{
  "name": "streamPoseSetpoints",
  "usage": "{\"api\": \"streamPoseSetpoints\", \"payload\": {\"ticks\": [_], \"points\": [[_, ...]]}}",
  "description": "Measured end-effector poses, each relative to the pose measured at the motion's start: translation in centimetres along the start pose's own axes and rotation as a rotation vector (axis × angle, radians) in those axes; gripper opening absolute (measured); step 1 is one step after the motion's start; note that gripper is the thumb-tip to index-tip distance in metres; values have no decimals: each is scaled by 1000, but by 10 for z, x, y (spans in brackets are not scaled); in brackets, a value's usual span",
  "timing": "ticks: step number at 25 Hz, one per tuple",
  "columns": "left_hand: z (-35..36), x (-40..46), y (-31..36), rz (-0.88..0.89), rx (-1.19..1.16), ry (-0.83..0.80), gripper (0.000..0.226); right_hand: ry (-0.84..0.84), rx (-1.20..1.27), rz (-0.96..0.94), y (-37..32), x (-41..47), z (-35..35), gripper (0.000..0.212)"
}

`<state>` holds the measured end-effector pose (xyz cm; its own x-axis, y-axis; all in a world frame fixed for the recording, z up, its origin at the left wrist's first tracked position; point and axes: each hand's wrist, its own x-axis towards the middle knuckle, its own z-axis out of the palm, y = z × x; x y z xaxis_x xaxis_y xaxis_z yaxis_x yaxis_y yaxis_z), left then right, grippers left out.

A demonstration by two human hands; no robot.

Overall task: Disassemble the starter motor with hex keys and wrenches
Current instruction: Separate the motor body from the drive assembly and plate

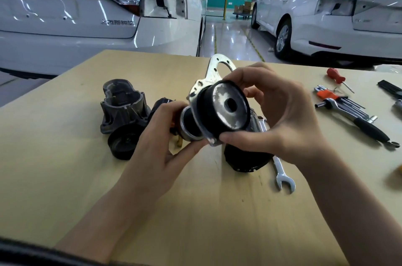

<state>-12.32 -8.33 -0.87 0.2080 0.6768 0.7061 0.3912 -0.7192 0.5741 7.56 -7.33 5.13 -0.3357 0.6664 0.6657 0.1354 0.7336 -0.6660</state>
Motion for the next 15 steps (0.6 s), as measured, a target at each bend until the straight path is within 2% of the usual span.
{"api": "streamPoseSetpoints", "payload": {"ticks": [3, 6, 10, 15], "points": [[0, 0, 3, 19, 87, 104, 47, 27, 283, 177, 6, 0, -3, 54], [-7, 1, 5, 110, 247, 256, 50, -57, 422, 318, 12, -1, -8, 53], [-10, 0, 9, 257, 287, 325, 47, -173, 431, 382, 15, -1, -15, 58], [-6, 0, 9, 316, 241, 259, 48, -194, 349, 379, 16, -3, -16, 53]]}}
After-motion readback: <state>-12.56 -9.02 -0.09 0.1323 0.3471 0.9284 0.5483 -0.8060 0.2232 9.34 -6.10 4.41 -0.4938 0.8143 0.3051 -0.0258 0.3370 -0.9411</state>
